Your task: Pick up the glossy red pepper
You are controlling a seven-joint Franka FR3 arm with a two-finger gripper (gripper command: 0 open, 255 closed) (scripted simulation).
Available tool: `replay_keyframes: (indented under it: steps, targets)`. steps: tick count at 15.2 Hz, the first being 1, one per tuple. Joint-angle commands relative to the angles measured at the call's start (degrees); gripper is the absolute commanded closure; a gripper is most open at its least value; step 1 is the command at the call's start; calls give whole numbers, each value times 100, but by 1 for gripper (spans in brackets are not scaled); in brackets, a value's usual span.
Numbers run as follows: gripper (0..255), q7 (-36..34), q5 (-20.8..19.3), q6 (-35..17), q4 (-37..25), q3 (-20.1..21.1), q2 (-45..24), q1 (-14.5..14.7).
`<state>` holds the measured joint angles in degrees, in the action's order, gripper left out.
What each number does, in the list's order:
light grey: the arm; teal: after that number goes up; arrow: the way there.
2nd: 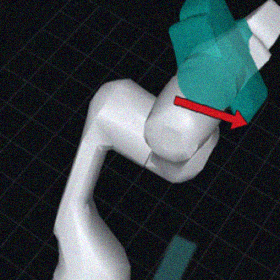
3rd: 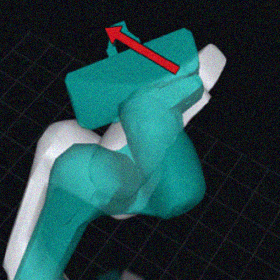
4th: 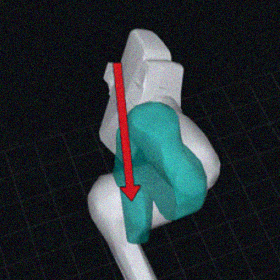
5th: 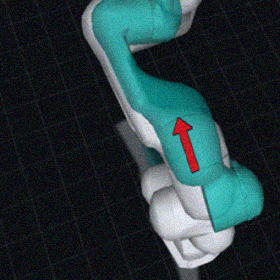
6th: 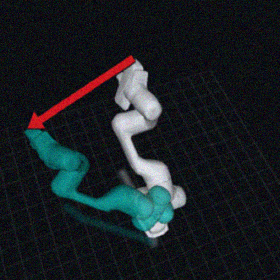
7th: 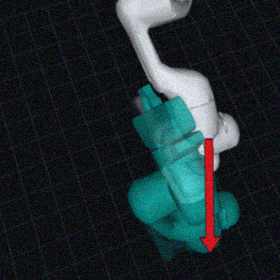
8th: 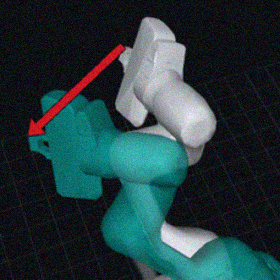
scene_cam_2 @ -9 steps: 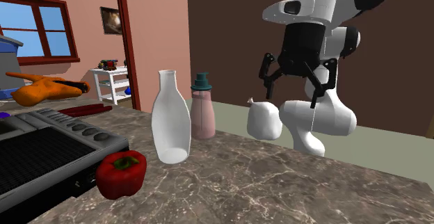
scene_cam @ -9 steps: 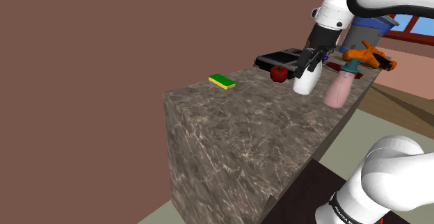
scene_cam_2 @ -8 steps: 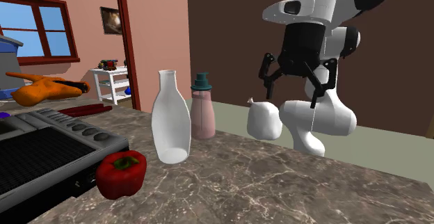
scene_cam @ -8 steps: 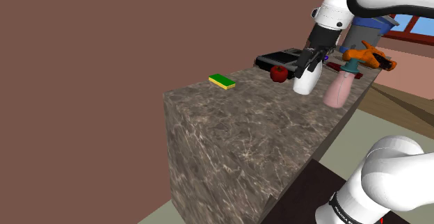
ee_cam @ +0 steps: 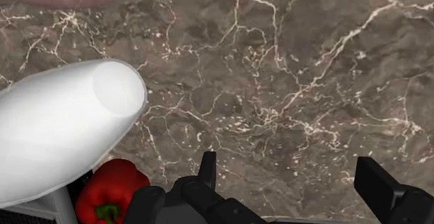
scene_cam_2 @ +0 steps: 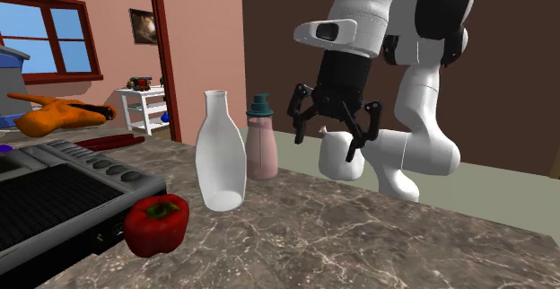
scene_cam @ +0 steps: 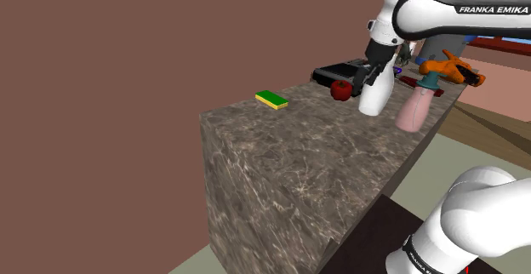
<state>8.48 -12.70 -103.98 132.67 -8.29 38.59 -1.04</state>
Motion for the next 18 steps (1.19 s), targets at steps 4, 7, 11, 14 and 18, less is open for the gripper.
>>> replay_keyframes:
  steps: [4,7,11,14,18]
  targets:
    - [0,353,-408,-713,-251,-275,-751,-95]
    - [0,560,-607,-1124,-482,-448,-1250,-151]
    - [0,830,-807,-1629,-889,-666,-1953,-217]
    - [0,1037,-900,-1969,-1269,-819,-2503,-264]
    - [0,1331,-937,-2361,-1874,-999,-3264,-337]
